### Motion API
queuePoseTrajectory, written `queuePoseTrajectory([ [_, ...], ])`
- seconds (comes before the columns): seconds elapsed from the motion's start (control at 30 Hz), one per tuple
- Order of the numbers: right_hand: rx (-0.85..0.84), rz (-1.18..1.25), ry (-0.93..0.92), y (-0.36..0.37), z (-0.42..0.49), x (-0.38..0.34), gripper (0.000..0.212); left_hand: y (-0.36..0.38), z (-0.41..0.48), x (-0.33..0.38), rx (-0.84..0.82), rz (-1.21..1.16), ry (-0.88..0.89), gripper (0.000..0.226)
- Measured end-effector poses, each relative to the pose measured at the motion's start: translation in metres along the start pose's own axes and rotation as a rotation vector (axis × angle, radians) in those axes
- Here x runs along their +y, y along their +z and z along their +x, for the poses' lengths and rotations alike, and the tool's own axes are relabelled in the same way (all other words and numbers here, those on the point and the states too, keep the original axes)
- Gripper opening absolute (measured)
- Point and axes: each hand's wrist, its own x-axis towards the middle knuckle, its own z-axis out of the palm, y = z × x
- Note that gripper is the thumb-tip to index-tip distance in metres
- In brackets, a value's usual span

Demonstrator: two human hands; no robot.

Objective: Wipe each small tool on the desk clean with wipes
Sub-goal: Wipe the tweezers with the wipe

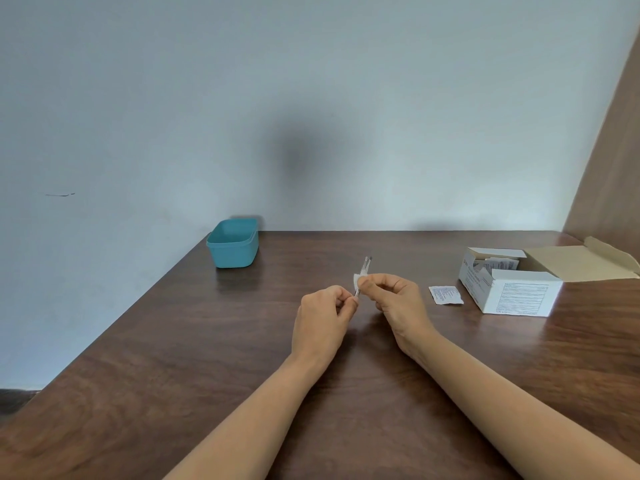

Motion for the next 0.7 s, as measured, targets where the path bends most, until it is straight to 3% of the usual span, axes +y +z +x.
queuePoseTrajectory([
  [0.33,0.06,0.107,0.092,-0.001,0.0,-0.0005,0.01,0.0019,0.0007,0.0022,-0.008,-0.082,0.01,0.008],
  [0.6,0.092,0.205,0.103,-0.0038,0.0011,-0.0015,0.022,0.001,0.0002,0.0003,0.022,-0.091,0.012,0.006],
  [0.7,0.086,0.24,0.106,-0.0065,0.0025,-0.0029,0.015,0.002,-0.0006,0.0014,0.035,-0.088,0.018,0.007],
])
